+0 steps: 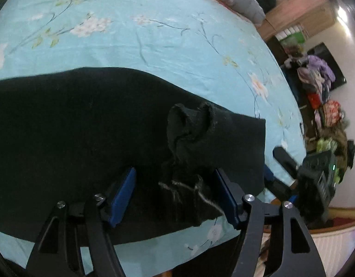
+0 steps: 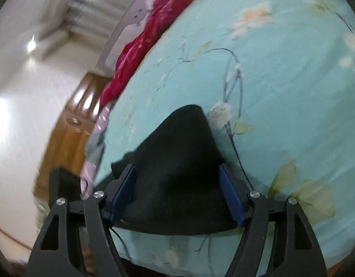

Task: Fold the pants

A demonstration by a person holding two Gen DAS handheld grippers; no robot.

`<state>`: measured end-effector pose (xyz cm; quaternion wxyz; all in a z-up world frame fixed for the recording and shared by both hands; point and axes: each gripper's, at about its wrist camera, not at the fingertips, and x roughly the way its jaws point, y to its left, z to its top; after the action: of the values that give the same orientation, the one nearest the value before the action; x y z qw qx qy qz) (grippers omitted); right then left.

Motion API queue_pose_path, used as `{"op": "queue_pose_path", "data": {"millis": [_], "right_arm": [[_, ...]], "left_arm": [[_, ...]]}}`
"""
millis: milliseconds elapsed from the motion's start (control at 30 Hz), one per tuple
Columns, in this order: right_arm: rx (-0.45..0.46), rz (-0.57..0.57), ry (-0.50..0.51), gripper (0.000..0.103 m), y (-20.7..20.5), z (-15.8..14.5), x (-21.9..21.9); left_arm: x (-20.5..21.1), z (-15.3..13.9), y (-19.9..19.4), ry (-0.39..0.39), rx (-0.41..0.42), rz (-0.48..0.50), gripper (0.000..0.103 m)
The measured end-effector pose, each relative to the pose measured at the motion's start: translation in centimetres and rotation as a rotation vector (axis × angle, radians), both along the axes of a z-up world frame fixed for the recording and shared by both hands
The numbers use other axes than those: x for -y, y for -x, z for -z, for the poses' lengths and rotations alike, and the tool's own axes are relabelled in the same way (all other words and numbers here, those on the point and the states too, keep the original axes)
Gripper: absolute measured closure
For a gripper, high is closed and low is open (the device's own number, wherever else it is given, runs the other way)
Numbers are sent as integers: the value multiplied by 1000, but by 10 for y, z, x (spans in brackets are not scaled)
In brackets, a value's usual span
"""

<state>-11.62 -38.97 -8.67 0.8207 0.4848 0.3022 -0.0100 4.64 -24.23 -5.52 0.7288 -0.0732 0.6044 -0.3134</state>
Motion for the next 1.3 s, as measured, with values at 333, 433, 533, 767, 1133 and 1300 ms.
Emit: {"op": "queue_pose_path", "data": {"millis": [333,433,533,767,1133,1300], "right_arm": [[-198,7,97,28,-20,-29,-1],[-171,-27,203,28,-31,-55,-20],[-158,-142,319,28,-65,-81,-56],[-170,-518,502,27,-142,-87,-191],[-147,-842,722,27,-200,-73,-322],[-202,-897,709,27,-265,-78,-315]], "left_arm": [[-85,-23,7,104,-87,-125,35],[-132,-32,5,155,-85,-212,35],[-189,-38,4,196,-94,-305,35],[-345,-37,5,261,-90,-550,34],[-459,0,6,412,-202,-754,27],[-406,23,20,456,-271,-727,26]]}}
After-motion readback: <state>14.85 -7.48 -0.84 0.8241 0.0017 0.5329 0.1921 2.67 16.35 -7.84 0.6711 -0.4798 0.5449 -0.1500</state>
